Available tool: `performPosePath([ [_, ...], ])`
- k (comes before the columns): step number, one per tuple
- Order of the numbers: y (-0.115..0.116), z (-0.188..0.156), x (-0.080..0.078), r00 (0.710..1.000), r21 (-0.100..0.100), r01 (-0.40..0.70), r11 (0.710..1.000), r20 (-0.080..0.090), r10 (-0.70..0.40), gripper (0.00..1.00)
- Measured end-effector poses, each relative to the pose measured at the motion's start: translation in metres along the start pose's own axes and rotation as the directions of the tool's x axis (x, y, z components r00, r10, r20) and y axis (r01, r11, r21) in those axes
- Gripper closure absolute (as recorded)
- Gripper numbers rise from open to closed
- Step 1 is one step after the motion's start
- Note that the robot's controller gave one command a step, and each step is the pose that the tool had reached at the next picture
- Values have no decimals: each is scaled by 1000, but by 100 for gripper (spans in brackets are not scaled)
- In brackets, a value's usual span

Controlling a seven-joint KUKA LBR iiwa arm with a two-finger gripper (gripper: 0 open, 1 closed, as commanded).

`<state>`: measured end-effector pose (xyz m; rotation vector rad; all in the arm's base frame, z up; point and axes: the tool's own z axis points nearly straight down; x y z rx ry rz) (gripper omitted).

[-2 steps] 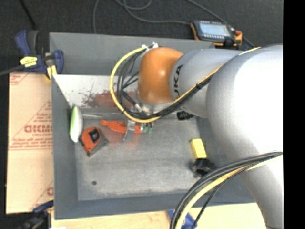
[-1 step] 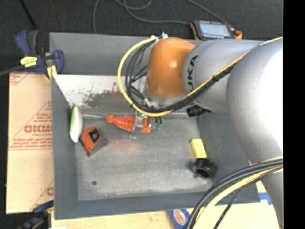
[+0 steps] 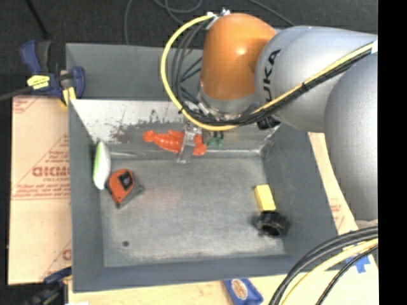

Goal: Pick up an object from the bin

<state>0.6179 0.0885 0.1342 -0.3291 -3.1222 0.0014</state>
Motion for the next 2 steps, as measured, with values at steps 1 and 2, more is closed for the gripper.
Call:
performPosePath([
  [1,7,-152,-5,999,-4,-35,999,11,35,100],
  [2,7,-152,-5,999,-4,-35,999,11,35,100],
])
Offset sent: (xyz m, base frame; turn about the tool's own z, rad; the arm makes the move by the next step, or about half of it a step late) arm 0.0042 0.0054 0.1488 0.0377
